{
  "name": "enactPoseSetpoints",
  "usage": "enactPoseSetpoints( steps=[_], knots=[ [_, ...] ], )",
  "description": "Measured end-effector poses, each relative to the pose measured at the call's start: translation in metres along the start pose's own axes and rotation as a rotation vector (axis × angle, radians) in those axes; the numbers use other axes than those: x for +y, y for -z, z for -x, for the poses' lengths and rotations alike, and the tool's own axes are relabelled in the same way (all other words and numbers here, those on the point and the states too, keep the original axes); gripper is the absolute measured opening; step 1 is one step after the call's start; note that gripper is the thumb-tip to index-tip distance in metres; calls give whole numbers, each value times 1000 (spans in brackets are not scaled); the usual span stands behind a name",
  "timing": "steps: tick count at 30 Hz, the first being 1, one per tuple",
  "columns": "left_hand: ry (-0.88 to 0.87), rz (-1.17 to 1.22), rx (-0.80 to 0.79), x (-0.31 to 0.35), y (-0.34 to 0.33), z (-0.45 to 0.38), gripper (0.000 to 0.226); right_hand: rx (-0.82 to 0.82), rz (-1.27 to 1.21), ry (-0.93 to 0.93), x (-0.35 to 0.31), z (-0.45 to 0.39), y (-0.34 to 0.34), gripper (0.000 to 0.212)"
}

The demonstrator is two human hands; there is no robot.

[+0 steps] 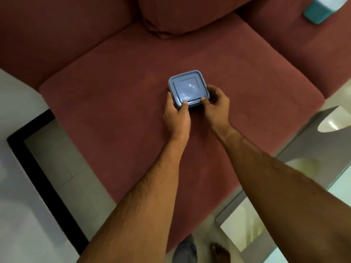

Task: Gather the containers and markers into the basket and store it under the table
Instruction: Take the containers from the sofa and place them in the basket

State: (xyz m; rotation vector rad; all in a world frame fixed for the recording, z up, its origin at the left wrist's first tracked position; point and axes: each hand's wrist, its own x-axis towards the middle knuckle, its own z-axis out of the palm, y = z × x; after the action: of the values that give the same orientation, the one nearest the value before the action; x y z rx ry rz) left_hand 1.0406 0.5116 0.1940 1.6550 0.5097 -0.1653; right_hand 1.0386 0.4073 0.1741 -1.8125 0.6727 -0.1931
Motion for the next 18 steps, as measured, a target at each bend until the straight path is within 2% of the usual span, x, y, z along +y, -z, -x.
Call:
enactPoseSetpoints(
  steps=[6, 11, 18],
  knots=[
    [-59, -138, 8, -2, -9, 10, 61, 90, -56, -34, 7, 16, 10, 43],
    [-111, -243, -40, -4, -27, 31, 61, 164, -110, -70, 15, 36, 40, 52],
    [-210, -312, -218, -12, -71, 95, 50, 342, -111, -106, 51, 77, 124, 58]
  ],
)
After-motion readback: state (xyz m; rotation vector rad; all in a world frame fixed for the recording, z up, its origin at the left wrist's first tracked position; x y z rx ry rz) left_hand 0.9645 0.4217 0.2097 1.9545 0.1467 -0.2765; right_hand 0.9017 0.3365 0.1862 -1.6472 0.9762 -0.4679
